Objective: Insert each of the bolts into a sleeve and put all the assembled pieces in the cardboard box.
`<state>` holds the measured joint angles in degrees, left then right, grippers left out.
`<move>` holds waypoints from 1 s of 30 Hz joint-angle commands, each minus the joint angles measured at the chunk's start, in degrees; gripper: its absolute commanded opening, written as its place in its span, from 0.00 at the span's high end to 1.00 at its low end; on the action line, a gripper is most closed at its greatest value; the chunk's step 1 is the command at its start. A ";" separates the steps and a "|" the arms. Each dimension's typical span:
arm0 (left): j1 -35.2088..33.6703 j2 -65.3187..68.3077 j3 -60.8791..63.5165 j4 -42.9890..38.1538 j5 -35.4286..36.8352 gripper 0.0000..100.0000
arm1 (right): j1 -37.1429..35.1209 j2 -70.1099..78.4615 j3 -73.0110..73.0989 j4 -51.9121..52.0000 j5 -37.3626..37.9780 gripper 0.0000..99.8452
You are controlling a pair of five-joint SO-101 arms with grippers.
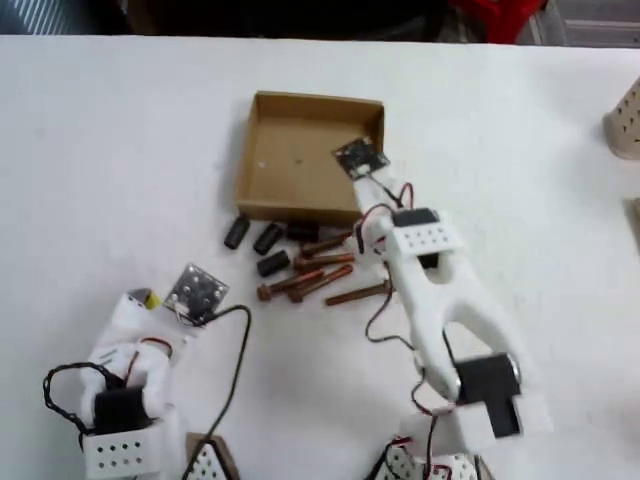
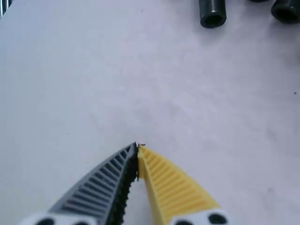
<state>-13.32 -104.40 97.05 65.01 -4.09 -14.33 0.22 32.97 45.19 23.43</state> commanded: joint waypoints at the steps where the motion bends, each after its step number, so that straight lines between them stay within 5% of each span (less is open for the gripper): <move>1: -0.40 -0.13 -0.09 -0.44 -0.09 0.98 | -1.01 5.58 -5.98 0.31 5.01 0.92; 30: -0.57 -0.13 -0.18 -0.44 -0.09 0.98 | 1.98 9.80 -6.33 1.36 9.76 0.98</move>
<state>-13.32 -104.40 97.05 65.01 -4.09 -13.71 10.95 25.67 46.15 32.66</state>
